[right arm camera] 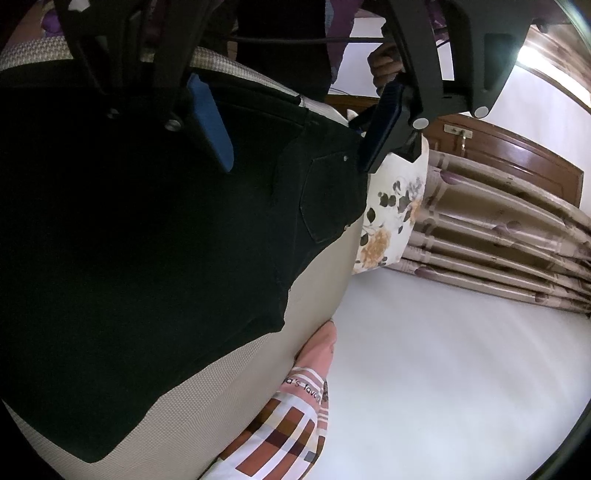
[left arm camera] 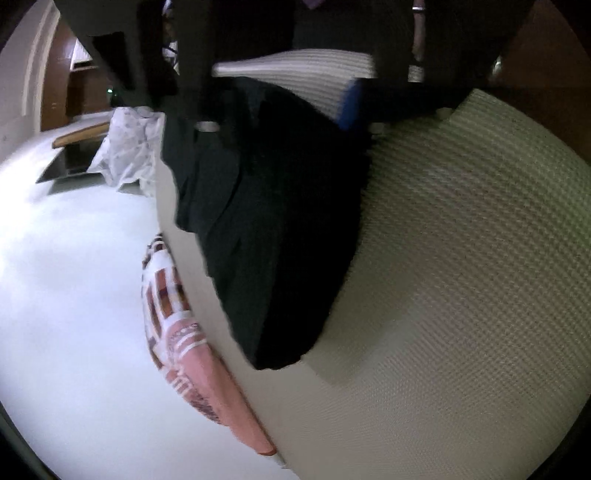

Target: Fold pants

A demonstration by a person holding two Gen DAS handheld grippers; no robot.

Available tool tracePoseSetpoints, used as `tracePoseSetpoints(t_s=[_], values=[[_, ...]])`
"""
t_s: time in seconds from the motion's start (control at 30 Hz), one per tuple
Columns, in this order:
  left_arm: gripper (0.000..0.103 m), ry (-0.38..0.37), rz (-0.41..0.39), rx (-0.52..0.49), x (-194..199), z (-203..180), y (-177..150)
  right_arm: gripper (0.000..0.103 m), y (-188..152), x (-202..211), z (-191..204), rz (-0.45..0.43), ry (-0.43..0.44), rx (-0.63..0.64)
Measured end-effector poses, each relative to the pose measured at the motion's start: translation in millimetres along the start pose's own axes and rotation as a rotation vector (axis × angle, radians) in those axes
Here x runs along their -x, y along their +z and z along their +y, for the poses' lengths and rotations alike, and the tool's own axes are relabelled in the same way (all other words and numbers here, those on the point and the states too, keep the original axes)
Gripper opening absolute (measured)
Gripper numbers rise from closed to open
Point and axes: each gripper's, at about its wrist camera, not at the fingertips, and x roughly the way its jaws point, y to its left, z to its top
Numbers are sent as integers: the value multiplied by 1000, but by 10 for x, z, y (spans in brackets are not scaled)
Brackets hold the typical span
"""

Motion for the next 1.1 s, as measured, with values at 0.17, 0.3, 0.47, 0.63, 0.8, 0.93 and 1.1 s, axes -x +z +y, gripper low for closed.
tracePoseSetpoints(t_s=[0.17, 0.3, 0.47, 0.63, 0.8, 0.93, 1.1], values=[[31, 151, -37, -127, -38, -211, -88, 69, -2, 13, 3, 1, -4, 2], [29, 408, -146, -387, -123, -704, -310, 69, -9, 28, 5, 4, -6, 4], [28, 505, -249, -590, -122, -1201, -534, 69, -16, 45, 4, 4, -7, 3], [28, 517, -284, -628, -95, -1373, -583, 69, -26, 46, 19, 4, -10, 7], [28, 524, -297, -651, -78, -1488, -621, 69, -19, 46, 20, 4, -7, -8], [28, 516, -303, -662, -69, -1569, -650, 69, -4, 42, 15, 6, -7, -20], [28, 508, -312, -688, -80, -1690, -703, 69, 8, 32, 12, 10, -10, -22]])
